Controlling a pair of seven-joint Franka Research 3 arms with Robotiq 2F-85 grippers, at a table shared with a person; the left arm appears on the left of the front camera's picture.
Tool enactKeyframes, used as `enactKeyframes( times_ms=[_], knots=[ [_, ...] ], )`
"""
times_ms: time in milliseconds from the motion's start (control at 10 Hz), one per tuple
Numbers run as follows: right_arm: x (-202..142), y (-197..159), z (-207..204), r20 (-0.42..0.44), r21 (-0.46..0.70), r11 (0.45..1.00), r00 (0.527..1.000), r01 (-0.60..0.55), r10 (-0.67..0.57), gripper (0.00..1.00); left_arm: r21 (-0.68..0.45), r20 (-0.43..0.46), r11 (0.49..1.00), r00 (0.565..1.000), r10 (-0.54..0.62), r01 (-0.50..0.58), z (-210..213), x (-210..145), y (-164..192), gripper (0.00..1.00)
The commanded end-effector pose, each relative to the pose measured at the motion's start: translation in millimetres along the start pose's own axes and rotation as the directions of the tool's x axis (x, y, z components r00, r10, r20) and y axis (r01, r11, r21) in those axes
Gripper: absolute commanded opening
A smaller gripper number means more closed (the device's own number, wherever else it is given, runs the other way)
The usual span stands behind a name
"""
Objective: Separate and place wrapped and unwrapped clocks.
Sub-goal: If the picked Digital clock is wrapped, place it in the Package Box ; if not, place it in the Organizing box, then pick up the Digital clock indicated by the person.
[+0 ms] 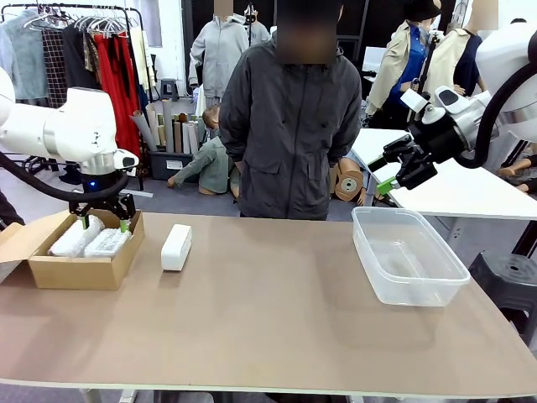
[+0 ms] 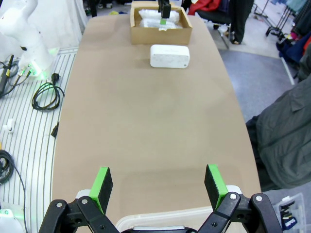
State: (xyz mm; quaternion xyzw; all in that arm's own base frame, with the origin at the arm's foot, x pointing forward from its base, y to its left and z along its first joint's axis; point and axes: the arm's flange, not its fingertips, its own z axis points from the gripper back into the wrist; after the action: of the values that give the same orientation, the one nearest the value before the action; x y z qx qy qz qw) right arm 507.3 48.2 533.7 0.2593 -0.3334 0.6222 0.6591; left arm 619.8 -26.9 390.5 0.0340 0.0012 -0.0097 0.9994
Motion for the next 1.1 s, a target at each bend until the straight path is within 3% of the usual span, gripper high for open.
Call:
enactKeyframes(
  times_ms=[0,1000],
  knots=[
    [1.2,0.8,0.1,-0.001,0.0,1.0,1.0,-0.006,0.006,1.0,0.0,0.003,1.0,1.0,0.001,-0.001,-0.1,0.4,0.1,1.0],
    [1.2,0.8,0.1,-0.001,0.0,1.0,1.0,-0.006,0.006,1.0,0.0,0.003,1.0,1.0,0.001,-0.001,-0.1,0.4,0.1,1.0]
  ],
)
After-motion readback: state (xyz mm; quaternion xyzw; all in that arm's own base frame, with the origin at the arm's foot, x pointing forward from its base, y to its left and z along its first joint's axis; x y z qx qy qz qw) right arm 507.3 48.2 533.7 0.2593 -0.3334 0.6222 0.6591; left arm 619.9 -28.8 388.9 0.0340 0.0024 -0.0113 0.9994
